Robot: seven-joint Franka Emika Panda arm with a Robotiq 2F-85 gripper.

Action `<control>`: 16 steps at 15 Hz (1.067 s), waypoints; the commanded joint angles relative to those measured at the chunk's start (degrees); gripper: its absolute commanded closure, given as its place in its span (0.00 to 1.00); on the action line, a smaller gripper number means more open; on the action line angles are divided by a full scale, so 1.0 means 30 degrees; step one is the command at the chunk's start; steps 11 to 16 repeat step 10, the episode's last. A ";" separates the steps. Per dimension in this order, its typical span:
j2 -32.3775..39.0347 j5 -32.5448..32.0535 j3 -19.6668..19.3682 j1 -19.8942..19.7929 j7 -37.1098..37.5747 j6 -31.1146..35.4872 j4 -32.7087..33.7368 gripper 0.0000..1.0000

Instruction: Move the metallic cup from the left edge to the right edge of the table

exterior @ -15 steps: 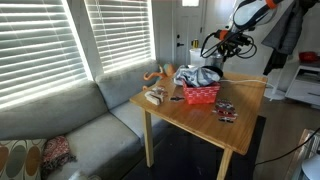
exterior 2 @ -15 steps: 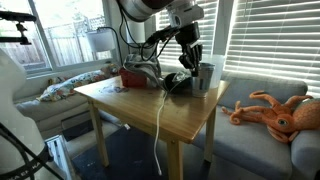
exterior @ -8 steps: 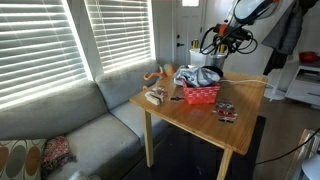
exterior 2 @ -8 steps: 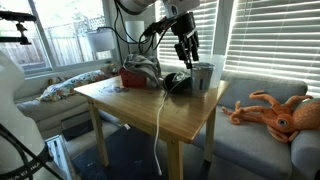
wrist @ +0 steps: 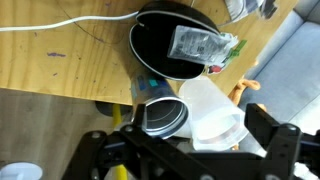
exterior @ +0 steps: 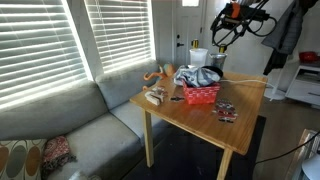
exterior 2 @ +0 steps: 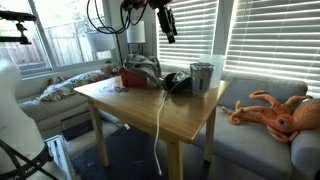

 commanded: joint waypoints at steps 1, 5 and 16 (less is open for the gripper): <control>-0.1227 0.1697 -0.0137 0.1117 -0.3746 -0.1280 -0.0156 0.00; -0.0869 0.2587 0.0523 0.0882 -0.4749 -0.1685 0.0066 0.00; -0.0836 0.2754 0.0528 0.1039 -0.5307 -0.1788 0.0066 0.00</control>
